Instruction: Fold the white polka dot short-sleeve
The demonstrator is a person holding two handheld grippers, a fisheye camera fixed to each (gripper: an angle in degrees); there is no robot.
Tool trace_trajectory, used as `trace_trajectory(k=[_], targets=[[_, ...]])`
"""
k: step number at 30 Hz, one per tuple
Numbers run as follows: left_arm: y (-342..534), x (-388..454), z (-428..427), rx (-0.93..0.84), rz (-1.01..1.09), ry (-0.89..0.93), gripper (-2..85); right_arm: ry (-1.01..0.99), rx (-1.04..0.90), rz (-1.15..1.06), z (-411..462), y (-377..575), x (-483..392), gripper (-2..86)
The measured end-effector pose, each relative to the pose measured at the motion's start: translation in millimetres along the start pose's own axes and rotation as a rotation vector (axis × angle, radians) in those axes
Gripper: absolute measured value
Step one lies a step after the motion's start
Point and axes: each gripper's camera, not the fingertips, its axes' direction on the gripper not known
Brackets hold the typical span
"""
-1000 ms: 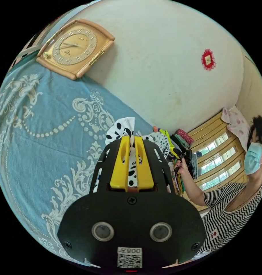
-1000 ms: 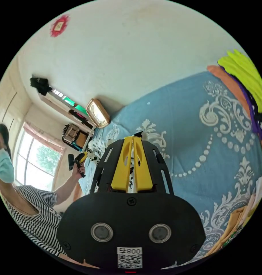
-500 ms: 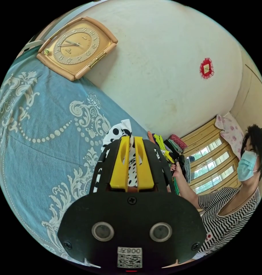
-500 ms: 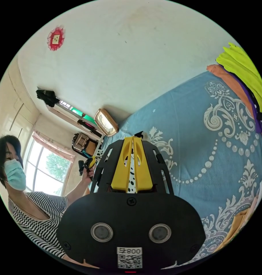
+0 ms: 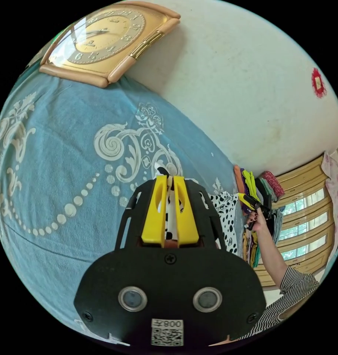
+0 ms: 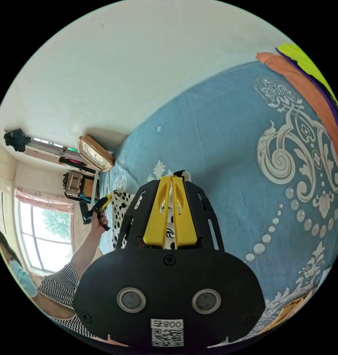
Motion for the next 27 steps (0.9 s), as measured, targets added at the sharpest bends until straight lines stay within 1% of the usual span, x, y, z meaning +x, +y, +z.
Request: trace_trajectory(k=[2, 6, 9, 11, 12, 13, 15, 17, 19, 21, 23, 25, 27], targets=[[1, 0, 7, 0.005, -0.001, 0.028, 4.8, -0.007, -0.020, 0.022, 8, -6, 4, 0.4], [11, 0, 3, 0.050, 0.014, 0.091, 6.1, -0.023, 0.027, -0.015, -6, -5, -4, 0.6], [24, -1, -6, 0.087, 0.012, 0.121, 6.5, -0.001, 0.080, -0.008, -24, -4, -11, 0.6], [33, 1, -7, 0.098, 0.017, 0.140, 6.4, -0.042, 0.144, -0.003, -39, -1, -22, 0.7], [38, 5, -4, 0.088, 0.027, 0.146, 6.2, -0.066, 0.159, -0.026, -41, 0, -29, 0.6], [40, 8, -2, 0.084, 0.037, 0.150, 6.0, -0.082, 0.165, -0.096, -40, 1, -50, 0.5], [45, 27, 13, 0.044, 0.092, 0.177, 5.3, -0.035, 0.103, -0.183, -25, -1, -87, 0.3], [45, 49, 33, -0.013, 0.150, 0.190, 4.5, 0.002, -0.018, -0.287, 11, -10, -133, 0.2], [45, 74, 58, -0.072, 0.213, 0.169, 3.3, 0.053, -0.108, -0.328, 43, -17, -160, 0.1], [44, 103, 93, -0.147, 0.277, 0.084, 1.9, 0.089, -0.184, -0.335, 71, -25, -178, 0.1], [42, 117, 117, -0.191, 0.290, -0.018, 1.4, 0.146, -0.246, -0.320, 100, -35, -193, 0.1], [40, 126, 134, -0.201, 0.285, -0.044, 1.3, 0.165, -0.260, -0.313, 111, -42, -202, 0.1], [41, 137, 141, -0.173, 0.285, -0.060, 1.9, 0.141, -0.247, -0.302, 111, -47, -212, 0.2]])
